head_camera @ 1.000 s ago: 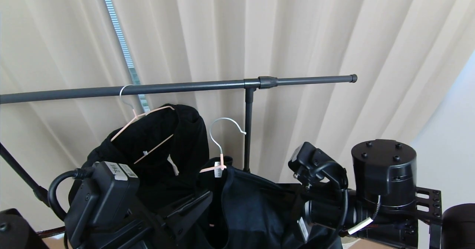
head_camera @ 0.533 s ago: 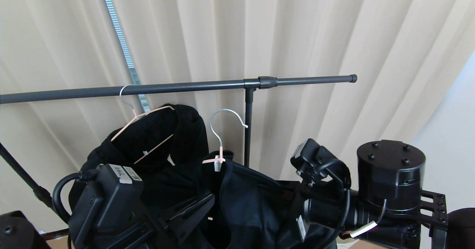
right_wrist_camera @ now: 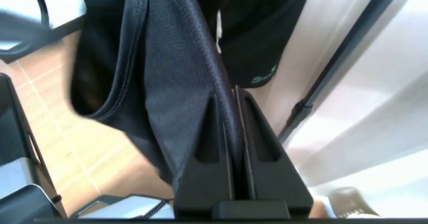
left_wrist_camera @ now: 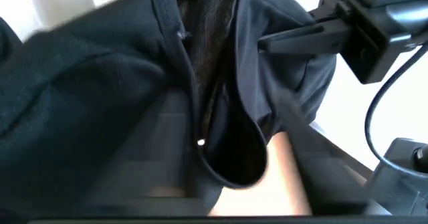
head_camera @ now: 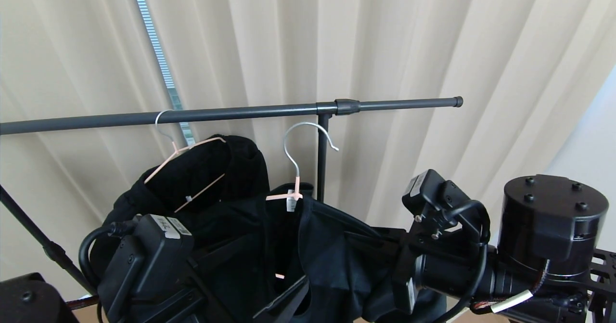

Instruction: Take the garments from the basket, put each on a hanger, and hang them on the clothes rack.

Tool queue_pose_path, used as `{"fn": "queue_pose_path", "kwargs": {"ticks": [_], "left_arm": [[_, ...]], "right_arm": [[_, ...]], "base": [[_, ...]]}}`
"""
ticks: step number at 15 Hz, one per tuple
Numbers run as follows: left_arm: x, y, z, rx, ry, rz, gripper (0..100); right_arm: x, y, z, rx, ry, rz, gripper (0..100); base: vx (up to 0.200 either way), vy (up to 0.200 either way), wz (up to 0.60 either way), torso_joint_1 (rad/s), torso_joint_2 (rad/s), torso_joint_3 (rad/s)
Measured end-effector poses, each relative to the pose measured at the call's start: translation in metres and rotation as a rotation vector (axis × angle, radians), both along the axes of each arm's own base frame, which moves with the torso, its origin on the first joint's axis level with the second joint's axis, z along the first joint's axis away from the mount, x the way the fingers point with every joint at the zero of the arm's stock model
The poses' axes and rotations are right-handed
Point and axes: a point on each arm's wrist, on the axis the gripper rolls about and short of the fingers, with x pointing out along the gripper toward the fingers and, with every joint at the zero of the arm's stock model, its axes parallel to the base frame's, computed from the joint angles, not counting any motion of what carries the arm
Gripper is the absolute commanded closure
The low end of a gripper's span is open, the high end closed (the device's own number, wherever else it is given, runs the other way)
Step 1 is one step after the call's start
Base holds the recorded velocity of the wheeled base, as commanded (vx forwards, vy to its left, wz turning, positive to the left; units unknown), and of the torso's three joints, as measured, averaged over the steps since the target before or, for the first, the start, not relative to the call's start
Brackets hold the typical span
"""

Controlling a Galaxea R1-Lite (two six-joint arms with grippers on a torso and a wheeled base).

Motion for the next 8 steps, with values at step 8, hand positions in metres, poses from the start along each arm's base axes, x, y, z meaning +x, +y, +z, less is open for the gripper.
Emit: {"fn": "queue_pose_path", "kwargs": {"ticks": [8], "left_arm": [[-0.01, 0.015, 0.013, 0.032, -0.108, -0.009, 0]], "right_arm": [[0.023, -0.027, 0.002, 0.013, -0.003, -0.044, 100]], "base": [[0.0, 0.0, 0.0, 0.0, 0.0, 0.0]]}}
